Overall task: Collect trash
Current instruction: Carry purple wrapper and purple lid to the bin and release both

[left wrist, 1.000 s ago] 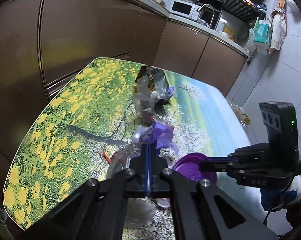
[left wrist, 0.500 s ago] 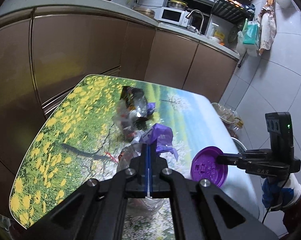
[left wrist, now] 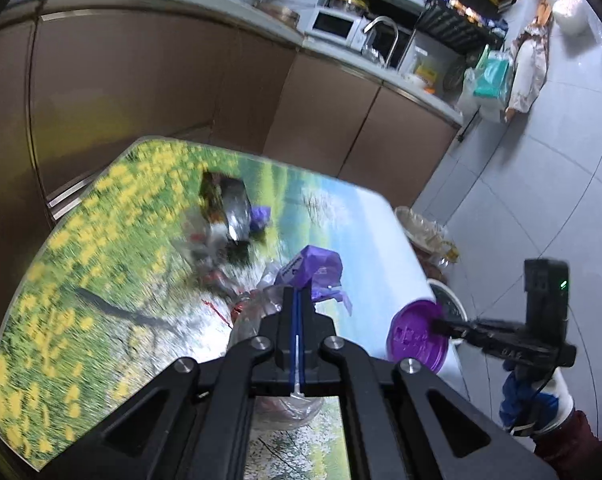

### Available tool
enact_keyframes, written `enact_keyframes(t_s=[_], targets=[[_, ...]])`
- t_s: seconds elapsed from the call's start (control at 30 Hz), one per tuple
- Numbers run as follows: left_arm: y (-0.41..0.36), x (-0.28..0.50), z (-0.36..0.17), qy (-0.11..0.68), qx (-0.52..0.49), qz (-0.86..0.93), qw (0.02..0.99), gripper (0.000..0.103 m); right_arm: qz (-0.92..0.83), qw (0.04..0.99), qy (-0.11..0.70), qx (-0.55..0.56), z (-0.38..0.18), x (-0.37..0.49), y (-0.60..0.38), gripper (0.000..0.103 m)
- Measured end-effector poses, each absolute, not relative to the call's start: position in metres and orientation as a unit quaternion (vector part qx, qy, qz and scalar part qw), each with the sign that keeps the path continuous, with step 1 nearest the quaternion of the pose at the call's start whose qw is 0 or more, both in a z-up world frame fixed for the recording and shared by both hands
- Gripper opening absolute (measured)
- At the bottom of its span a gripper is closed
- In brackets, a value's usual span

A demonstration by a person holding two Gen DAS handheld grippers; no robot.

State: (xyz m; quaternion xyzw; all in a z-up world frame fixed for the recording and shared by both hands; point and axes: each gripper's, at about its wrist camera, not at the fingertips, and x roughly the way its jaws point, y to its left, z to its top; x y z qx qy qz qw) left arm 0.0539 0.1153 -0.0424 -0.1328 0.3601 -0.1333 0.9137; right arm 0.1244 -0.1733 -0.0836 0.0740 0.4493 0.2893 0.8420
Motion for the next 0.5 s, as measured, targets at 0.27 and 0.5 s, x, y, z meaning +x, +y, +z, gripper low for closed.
enact_keyframes(t_s=[0.27, 0.5], targets=[[0.091, 0.065, -0.077, 0.411, -0.096, -0.143, 0.895, 0.000, 0.280, 0.844, 0.450, 0.081, -0.087, 0.124, -0.185, 0.004], [0.071, 0.070, -0.083, 0.421, -0.036, -0.145, 0.895, 0.003, 0.278, 0.843, 0.452, 0.087, -0.091, 0.125, -0.186, 0.004]])
